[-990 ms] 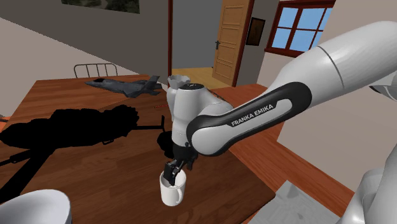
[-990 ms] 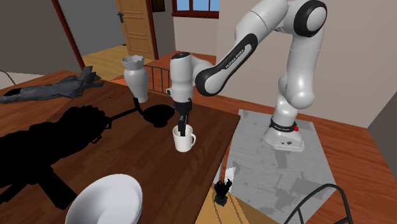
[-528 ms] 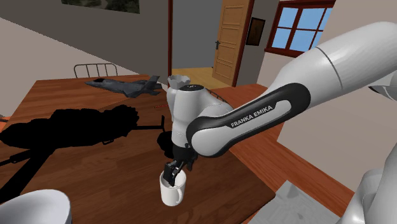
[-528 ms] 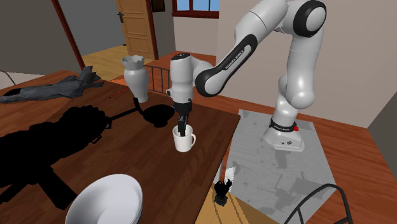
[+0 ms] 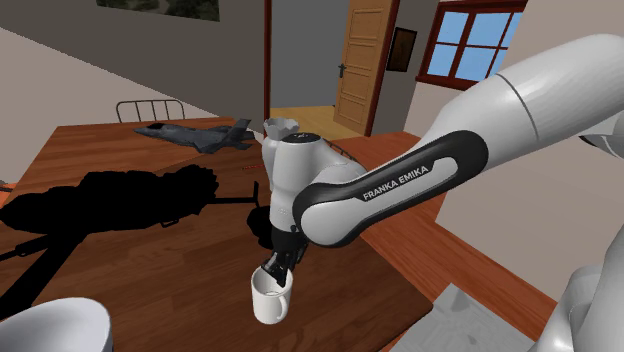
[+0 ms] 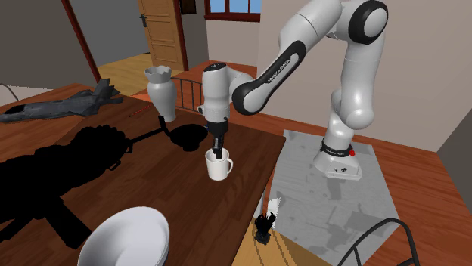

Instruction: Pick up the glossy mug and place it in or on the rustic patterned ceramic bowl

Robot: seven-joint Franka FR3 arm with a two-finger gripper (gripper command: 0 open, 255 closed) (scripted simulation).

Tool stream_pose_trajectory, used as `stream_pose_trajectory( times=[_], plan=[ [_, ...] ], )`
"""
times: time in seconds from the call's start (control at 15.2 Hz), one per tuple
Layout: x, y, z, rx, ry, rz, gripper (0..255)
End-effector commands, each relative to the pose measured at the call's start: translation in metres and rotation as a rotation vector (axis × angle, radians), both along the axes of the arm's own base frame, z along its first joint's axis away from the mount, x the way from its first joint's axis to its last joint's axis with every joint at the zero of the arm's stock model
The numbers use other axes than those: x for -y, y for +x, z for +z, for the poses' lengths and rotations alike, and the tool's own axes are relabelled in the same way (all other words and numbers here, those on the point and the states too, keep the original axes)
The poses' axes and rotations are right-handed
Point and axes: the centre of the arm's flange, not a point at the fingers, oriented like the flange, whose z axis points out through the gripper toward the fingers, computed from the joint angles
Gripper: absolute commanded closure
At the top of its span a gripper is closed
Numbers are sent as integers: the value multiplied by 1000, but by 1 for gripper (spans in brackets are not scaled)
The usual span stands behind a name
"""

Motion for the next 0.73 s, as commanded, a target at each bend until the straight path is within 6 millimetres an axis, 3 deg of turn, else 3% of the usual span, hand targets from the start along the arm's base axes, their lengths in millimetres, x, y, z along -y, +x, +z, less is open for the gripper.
stream_pose_trajectory(
  times=[0.0, 0.66],
  plan=[
    [0, 0, 0, 0, 0, 0, 255],
    [0, 0, 48, 0, 0, 0, 255]
  ],
)
